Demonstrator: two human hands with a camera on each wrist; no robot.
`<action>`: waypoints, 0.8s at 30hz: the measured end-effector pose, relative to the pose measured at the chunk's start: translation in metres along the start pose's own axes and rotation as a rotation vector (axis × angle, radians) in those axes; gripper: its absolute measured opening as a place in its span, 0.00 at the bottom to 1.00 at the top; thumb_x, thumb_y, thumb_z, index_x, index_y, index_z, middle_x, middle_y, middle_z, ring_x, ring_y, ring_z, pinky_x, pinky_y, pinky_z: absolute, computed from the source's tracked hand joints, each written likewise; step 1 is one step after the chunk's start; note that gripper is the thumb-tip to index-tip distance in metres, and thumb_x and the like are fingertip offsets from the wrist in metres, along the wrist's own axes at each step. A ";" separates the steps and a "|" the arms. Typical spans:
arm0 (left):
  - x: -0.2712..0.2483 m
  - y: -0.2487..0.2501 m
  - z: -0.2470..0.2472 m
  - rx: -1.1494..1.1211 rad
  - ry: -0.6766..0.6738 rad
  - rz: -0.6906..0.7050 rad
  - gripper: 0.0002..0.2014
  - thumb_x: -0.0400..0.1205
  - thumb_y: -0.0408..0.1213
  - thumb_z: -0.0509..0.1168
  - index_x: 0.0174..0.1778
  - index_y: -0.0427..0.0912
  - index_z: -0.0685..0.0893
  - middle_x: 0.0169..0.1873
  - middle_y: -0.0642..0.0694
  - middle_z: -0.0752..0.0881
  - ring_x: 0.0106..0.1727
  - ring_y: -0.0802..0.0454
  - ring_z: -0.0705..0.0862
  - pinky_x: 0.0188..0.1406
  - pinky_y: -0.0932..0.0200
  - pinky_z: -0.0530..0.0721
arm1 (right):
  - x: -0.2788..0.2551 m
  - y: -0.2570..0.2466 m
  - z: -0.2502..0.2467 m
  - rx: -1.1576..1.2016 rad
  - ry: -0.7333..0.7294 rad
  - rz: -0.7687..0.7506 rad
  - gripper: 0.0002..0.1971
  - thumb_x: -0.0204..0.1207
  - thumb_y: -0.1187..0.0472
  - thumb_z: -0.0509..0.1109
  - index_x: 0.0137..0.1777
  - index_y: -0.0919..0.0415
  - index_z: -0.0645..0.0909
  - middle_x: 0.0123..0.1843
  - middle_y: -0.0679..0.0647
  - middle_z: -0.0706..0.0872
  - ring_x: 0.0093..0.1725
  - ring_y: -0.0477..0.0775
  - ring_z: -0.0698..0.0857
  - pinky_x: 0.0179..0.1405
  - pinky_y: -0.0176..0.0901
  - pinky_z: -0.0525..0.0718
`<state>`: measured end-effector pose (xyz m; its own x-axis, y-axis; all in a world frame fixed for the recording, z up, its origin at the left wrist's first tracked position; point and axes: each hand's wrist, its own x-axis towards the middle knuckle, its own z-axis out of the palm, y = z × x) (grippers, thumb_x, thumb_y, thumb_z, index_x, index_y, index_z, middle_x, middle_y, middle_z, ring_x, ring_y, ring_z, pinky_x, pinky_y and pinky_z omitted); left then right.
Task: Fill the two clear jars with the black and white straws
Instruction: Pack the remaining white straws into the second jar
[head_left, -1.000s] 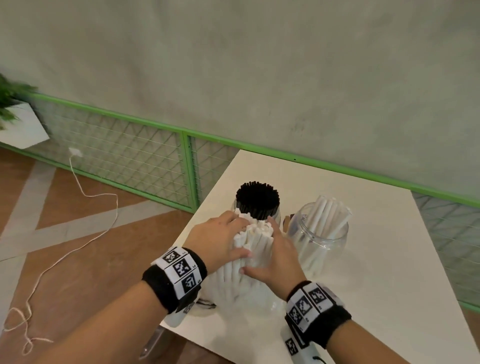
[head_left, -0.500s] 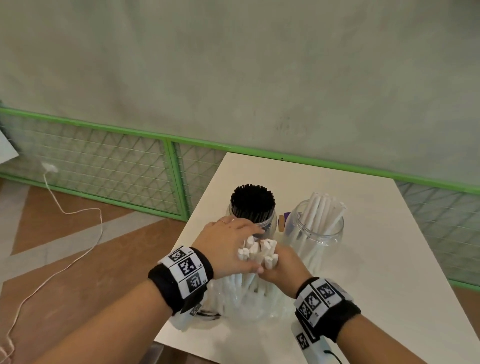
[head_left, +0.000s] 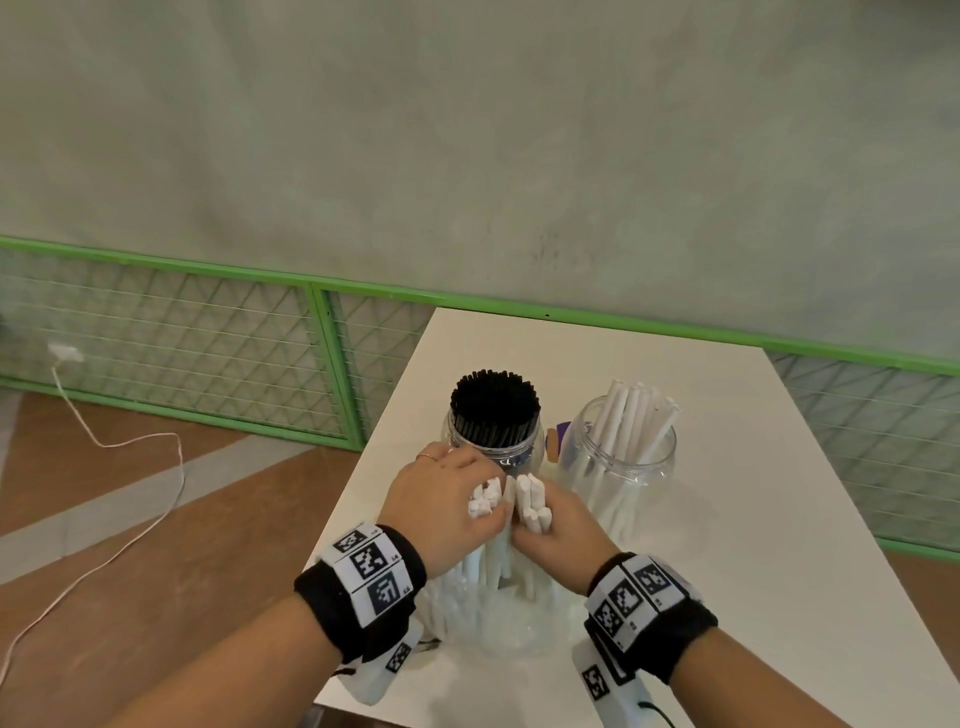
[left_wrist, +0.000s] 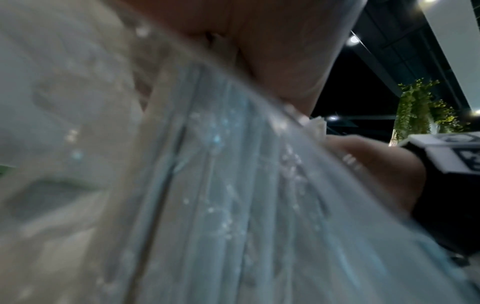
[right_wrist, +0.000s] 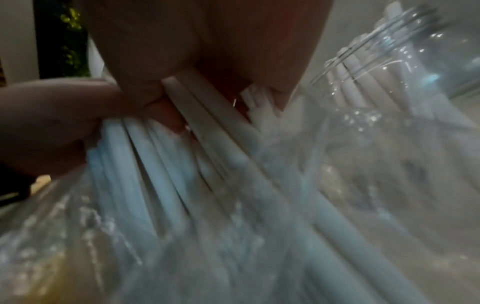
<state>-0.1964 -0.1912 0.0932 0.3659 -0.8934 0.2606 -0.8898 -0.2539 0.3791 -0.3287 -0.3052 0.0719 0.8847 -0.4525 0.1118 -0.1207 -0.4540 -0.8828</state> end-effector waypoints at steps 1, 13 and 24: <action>0.000 0.000 0.002 -0.003 0.001 -0.009 0.16 0.72 0.58 0.56 0.46 0.57 0.83 0.46 0.60 0.83 0.50 0.51 0.77 0.50 0.51 0.79 | 0.000 -0.001 0.000 0.040 -0.007 0.001 0.07 0.65 0.63 0.64 0.42 0.52 0.76 0.37 0.47 0.81 0.39 0.46 0.80 0.41 0.44 0.80; 0.001 0.003 0.002 0.038 -0.035 -0.087 0.14 0.75 0.59 0.54 0.49 0.60 0.80 0.49 0.62 0.80 0.55 0.51 0.75 0.50 0.52 0.79 | 0.005 -0.019 -0.039 0.319 0.216 0.064 0.13 0.79 0.63 0.69 0.35 0.47 0.86 0.41 0.57 0.90 0.48 0.56 0.88 0.59 0.56 0.82; 0.001 0.012 0.004 0.064 -0.039 -0.117 0.16 0.74 0.60 0.54 0.48 0.60 0.81 0.50 0.62 0.81 0.55 0.52 0.75 0.52 0.53 0.79 | 0.028 -0.085 -0.173 0.648 0.430 -0.226 0.08 0.80 0.69 0.64 0.41 0.56 0.77 0.33 0.53 0.84 0.39 0.58 0.85 0.50 0.53 0.84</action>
<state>-0.2077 -0.1970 0.0947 0.4583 -0.8699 0.1825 -0.8579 -0.3792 0.3468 -0.3715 -0.4118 0.2288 0.5897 -0.7187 0.3684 0.4420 -0.0945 -0.8920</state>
